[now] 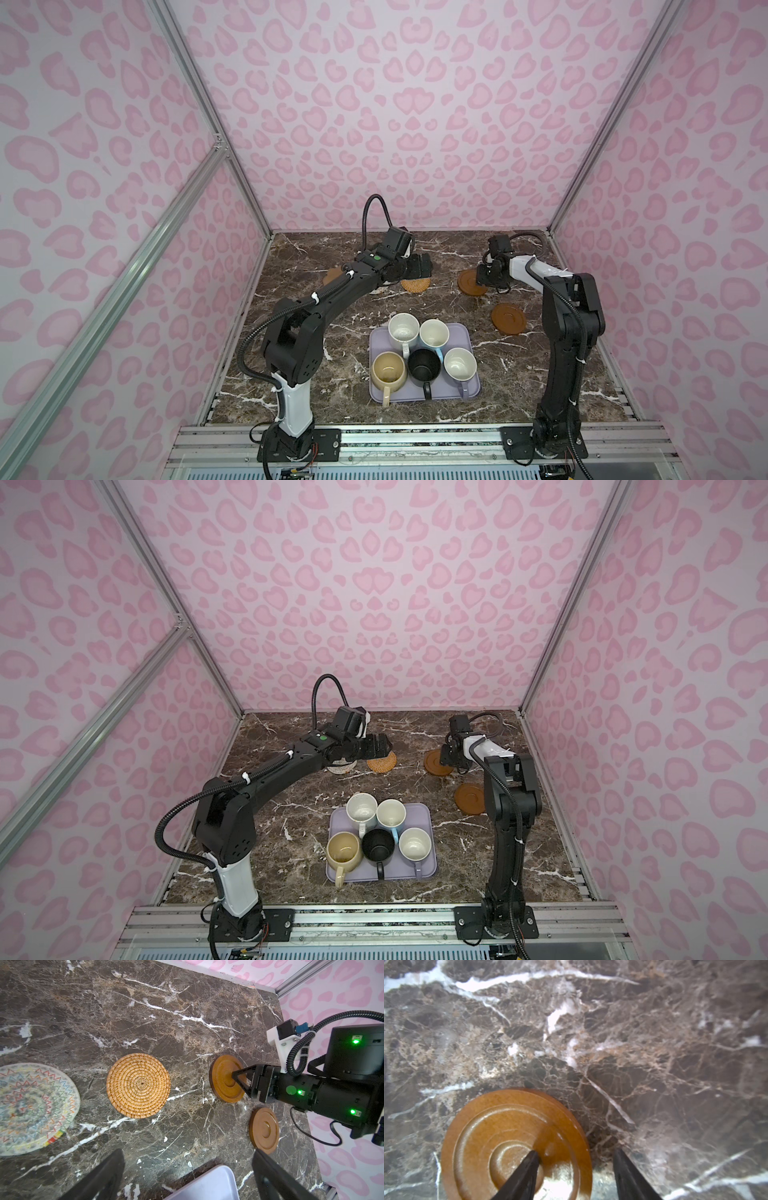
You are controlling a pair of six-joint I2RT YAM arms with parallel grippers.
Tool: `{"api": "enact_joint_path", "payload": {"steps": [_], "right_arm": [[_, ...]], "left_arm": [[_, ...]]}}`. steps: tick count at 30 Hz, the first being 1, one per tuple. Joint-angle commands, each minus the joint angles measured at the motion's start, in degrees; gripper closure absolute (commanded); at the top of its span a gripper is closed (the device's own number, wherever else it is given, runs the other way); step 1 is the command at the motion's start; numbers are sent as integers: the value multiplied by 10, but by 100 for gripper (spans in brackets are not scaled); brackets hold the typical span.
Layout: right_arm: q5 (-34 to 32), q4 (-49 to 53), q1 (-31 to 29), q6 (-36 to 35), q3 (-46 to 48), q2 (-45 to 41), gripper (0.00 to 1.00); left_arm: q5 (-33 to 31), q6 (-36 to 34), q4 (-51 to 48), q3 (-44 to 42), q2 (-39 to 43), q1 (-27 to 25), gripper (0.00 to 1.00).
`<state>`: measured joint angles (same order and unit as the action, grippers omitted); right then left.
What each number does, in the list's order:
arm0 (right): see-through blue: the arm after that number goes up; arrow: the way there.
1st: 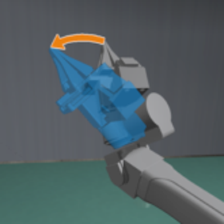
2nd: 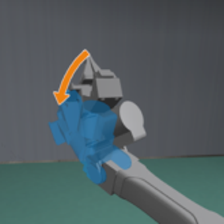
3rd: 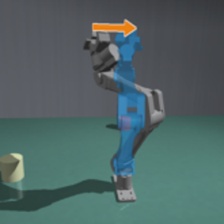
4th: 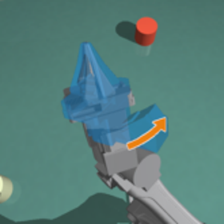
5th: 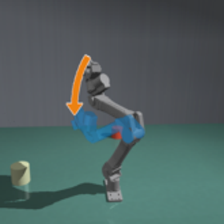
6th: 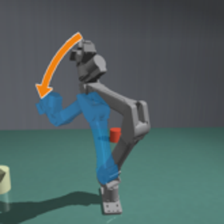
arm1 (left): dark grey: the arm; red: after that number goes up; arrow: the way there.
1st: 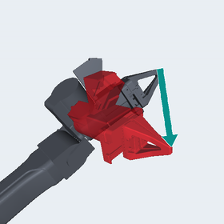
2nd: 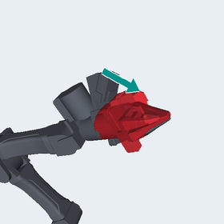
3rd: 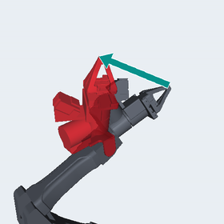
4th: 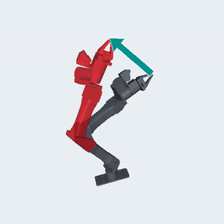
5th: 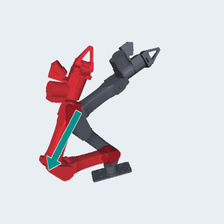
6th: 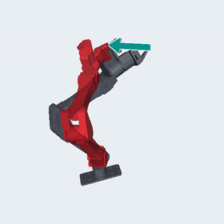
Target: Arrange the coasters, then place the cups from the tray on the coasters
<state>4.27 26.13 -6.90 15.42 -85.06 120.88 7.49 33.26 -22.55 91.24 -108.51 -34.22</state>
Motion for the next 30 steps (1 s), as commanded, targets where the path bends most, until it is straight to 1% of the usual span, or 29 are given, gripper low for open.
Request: {"api": "enact_joint_path", "payload": {"steps": [1, 3, 10, 18, 30], "right_arm": [[14, 41, -8, 0, 4, 15, 45], [18, 38, -15, 1, 4, 15, 47], [14, 60, -49, -1, -52, 38, 53], [3, 83, -81, 0, -97, 65, 54], [-13, 109, -83, 8, -153, 99, 55]], "left_arm": [[-7, -2, 14, -5, 2, 4, 2], [-7, -2, 15, -6, 3, 4, 2], [-8, 5, 22, -20, 12, 7, 2], [-6, 7, 23, -24, 15, 10, 2], [-4, 9, 25, -22, 7, 12, 2]]}}
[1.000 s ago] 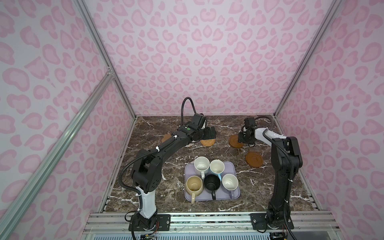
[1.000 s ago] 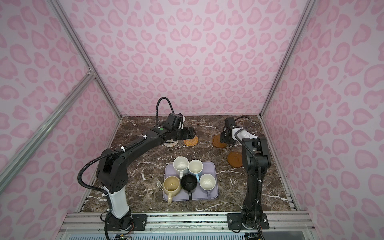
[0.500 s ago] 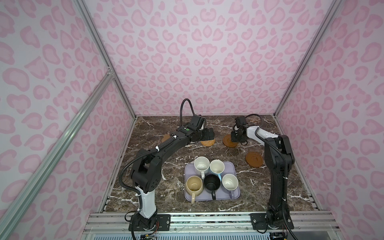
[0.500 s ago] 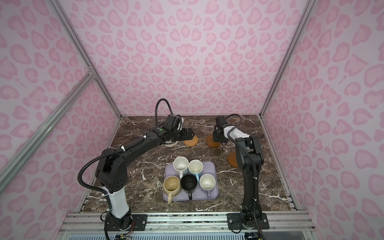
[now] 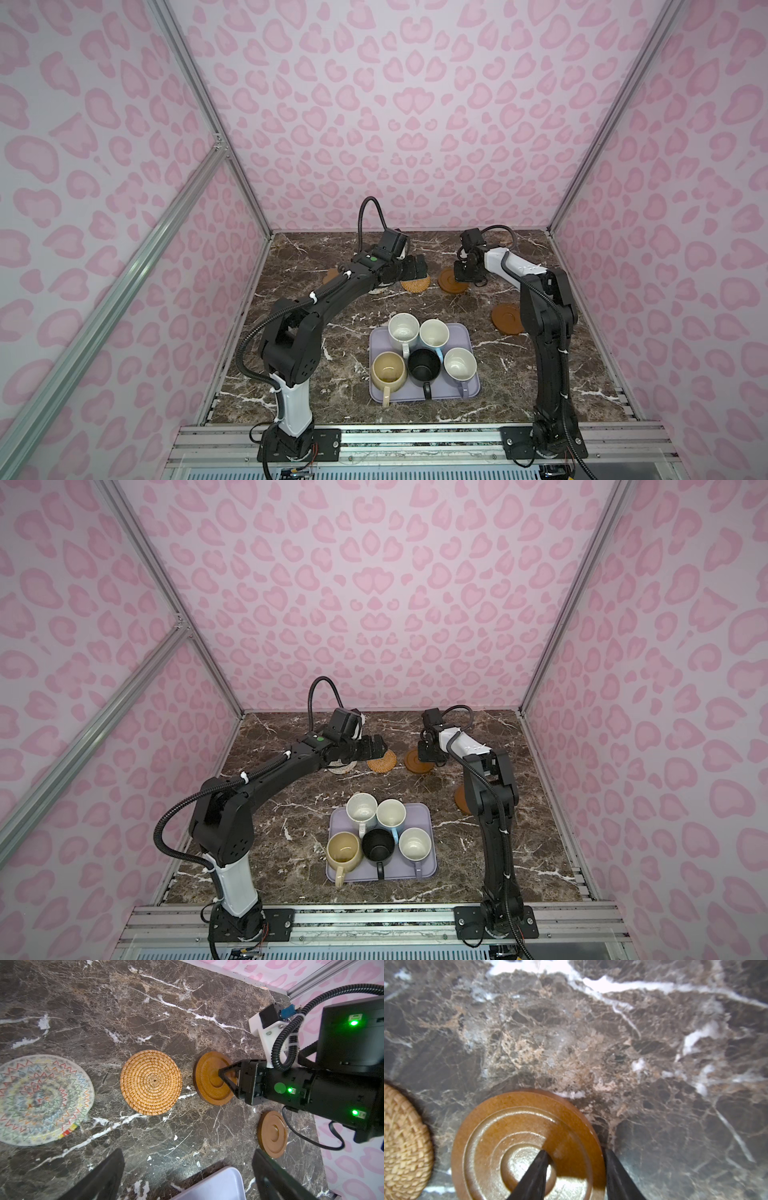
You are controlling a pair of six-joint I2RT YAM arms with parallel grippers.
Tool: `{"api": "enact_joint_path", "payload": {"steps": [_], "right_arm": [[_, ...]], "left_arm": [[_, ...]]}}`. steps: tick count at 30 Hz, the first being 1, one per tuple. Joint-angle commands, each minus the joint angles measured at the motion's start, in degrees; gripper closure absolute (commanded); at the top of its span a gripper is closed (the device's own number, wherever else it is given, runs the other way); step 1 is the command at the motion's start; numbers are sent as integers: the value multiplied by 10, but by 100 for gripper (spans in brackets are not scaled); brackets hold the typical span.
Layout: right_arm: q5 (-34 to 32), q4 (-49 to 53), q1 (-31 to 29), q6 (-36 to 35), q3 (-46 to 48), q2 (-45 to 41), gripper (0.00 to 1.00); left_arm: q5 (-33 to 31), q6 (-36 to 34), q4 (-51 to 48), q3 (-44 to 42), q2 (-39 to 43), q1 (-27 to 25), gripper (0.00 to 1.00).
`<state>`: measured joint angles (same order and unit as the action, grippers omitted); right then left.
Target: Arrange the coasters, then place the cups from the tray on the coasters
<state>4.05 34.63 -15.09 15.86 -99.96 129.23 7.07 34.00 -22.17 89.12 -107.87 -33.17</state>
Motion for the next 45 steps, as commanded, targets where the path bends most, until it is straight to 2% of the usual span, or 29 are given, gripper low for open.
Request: {"api": "enact_joint_path", "payload": {"steps": [1, 6, 9, 19, 22, 24, 27, 35, 38, 45], "right_arm": [[-10, 24, -1, 3, -6, 17, 55], [-16, 38, -2, 2, -32, 33, 55], [-18, 45, -3, 0, -37, 28, 51], [-37, 55, -10, -11, -47, -33, 33], [-43, 54, -12, -12, -24, -76, 22], [-46, 51, -13, -11, 5, -115, 12], [-50, 31, -9, -1, 71, -181, 2], [-38, 19, 23, 11, 233, -340, 2], [-29, -2, 46, 23, 307, -391, 1], [-4, -46, 91, 46, 428, -435, 1]], "left_arm": [[0, 2, 20, -1, 1, 1, 2], [-3, 2, 20, -4, 6, 2, 2], [-2, 2, 20, -6, 9, 2, 2], [-3, 5, 31, -21, 35, 1, 2], [-1, 0, 35, -29, 53, 1, 2], [5, -6, 35, -32, 66, -2, 2], [21, -16, 32, -30, 79, -10, 2], [74, -23, 51, -20, 94, -50, 2], [64, -5, 52, -16, 88, -63, 2], [73, -18, 33, 27, 44, -97, 2]]}}
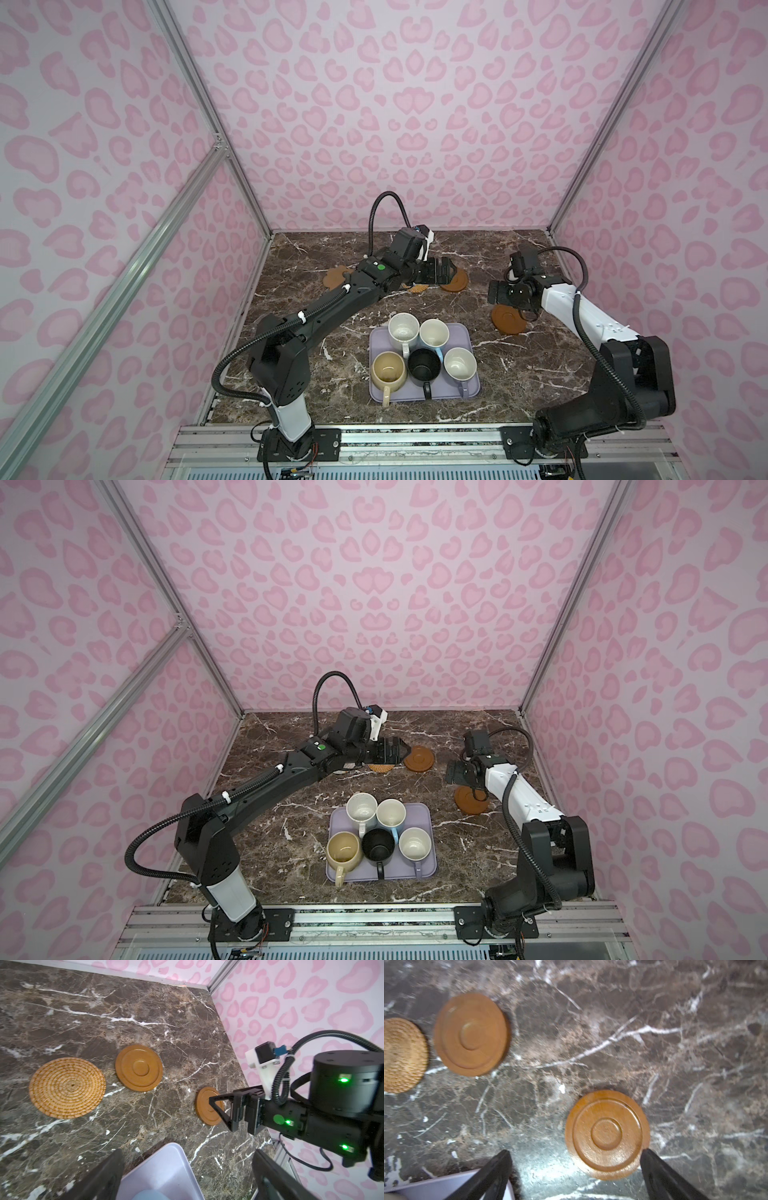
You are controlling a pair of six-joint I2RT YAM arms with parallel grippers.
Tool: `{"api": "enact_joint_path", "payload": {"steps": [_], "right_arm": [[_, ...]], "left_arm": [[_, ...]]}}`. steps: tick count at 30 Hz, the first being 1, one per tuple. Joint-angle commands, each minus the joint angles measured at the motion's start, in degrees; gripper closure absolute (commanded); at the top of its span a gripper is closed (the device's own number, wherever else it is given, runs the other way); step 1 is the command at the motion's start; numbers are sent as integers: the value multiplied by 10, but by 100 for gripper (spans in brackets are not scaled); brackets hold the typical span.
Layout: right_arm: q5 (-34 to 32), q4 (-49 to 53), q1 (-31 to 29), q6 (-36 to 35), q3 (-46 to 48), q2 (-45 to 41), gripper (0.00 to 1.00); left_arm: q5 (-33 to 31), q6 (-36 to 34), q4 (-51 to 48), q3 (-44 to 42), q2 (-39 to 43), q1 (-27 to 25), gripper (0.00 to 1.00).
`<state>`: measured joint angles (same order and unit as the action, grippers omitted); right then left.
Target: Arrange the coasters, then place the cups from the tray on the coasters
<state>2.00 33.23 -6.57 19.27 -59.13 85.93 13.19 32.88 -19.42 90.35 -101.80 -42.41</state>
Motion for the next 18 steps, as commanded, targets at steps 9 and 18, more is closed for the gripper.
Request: {"api": "enact_joint_path", "payload": {"steps": [9, 18], "right_arm": [[27, -54, 14, -4, 28, 66, 13], [21, -47, 8, -9, 11, 109, 37]], "left_arm": [[12, -9, -21, 76, -83, -19, 2], [6, -19, -33, 89, -101, -19, 2]]}}
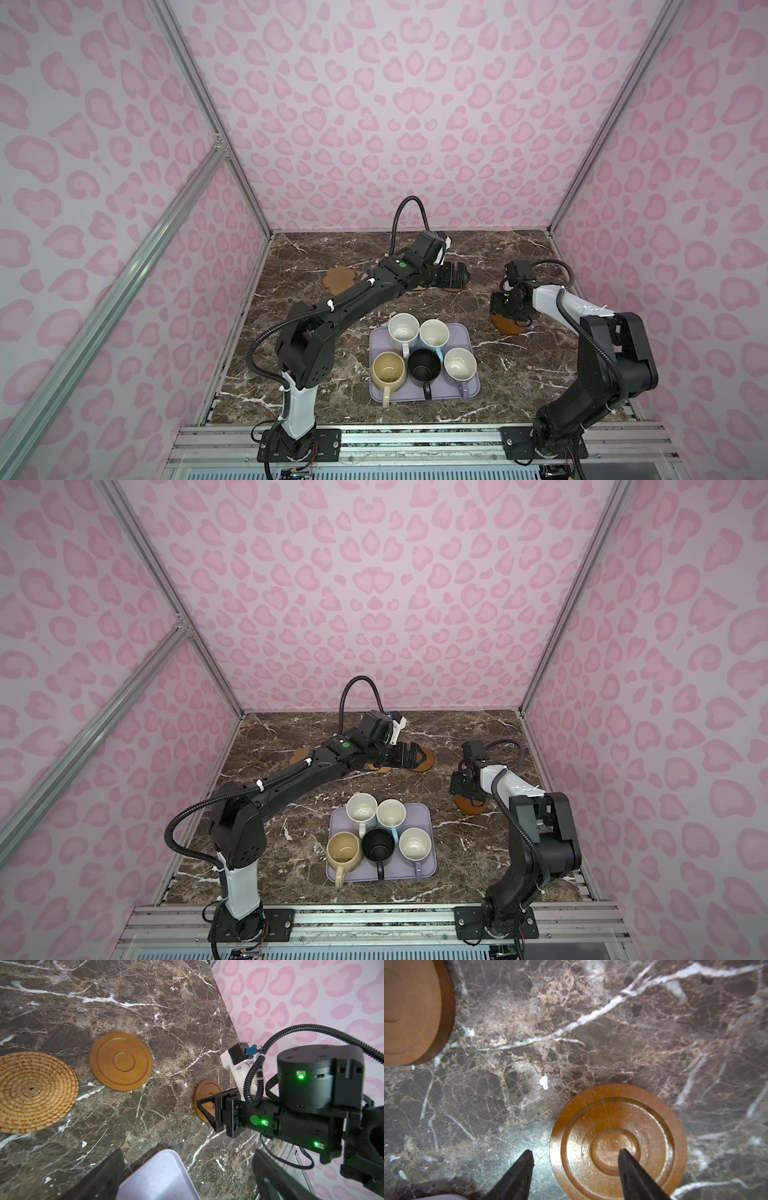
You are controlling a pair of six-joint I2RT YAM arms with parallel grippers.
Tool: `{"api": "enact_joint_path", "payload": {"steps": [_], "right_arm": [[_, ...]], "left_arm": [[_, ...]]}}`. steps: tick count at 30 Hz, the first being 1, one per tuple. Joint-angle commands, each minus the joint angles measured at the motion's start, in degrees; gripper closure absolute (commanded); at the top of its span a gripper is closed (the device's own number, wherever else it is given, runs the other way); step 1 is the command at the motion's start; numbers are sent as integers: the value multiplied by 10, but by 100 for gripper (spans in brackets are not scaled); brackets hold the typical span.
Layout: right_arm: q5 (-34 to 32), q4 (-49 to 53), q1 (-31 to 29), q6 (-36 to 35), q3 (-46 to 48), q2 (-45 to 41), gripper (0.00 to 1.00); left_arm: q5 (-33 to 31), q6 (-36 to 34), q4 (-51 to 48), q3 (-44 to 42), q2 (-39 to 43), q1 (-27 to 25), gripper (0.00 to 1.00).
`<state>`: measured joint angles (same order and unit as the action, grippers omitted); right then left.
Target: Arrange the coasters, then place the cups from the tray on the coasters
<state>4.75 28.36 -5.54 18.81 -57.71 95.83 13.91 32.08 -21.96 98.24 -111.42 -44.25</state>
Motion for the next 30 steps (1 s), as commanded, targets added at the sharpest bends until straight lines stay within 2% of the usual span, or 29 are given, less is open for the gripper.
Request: {"api": "enact_joint_path", "payload": {"steps": [1, 4, 18, 30], "right_arm": [[-10, 6, -3, -5, -7, 15, 39], [-13, 15, -4, -8, -13, 28, 43], [15, 7, -20, -11, -34, 72, 46], [36, 13, -19, -16, -122, 143, 50]], "left_arm": [[-2, -13, -9, 11, -5, 0, 2], [-11, -14, -12, 12, -5, 0, 2], [-17, -18, -10, -3, 4, 5, 2], [-25, -2, 20, -30, 13, 22, 2]]}}
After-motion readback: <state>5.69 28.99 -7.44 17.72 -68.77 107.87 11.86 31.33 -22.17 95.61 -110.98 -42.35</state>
